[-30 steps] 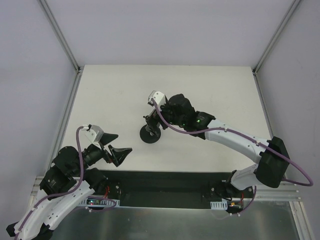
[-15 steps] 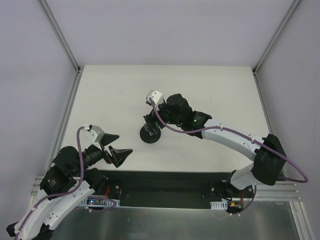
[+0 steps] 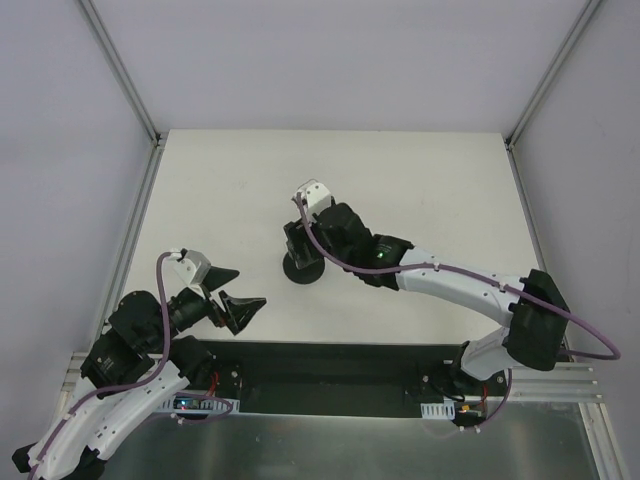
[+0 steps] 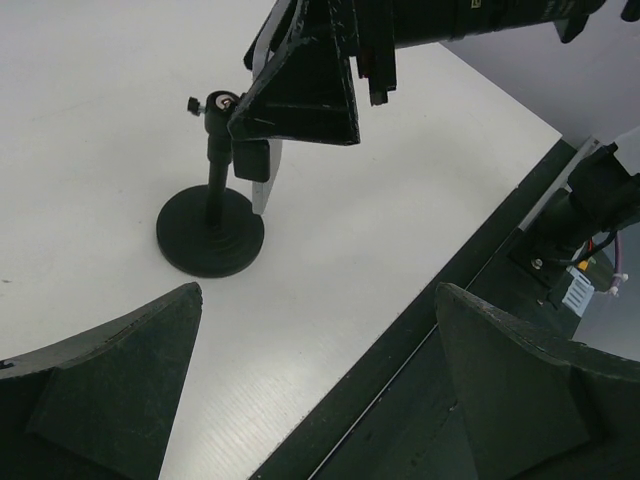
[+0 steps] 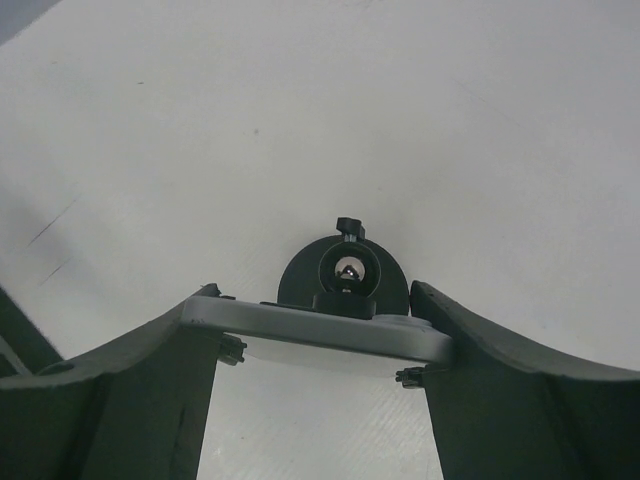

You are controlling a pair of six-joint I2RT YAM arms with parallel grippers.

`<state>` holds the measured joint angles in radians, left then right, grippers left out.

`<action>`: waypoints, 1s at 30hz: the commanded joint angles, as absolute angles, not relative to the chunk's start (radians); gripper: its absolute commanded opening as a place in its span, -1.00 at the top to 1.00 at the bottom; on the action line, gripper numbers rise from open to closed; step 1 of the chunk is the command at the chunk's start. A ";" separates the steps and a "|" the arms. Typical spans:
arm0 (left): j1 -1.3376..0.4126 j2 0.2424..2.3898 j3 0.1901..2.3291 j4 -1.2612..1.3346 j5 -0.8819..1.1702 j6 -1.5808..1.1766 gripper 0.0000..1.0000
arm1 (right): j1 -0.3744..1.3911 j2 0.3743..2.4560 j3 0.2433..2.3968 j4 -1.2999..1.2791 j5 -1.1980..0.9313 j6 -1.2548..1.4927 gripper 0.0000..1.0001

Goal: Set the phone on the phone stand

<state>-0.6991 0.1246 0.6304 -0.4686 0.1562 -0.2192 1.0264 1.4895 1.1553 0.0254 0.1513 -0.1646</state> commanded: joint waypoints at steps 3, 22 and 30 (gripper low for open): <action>-0.696 0.137 0.627 -0.428 0.155 -0.207 -0.98 | 1.110 1.477 1.423 -0.434 1.044 0.212 0.98; -0.698 0.143 0.629 -0.428 0.164 -0.207 -0.98 | 0.706 1.332 1.421 -1.658 1.288 1.588 0.99; -0.698 0.155 0.629 -0.428 0.167 -0.207 -0.98 | 0.408 1.178 1.263 -1.655 1.312 1.494 0.99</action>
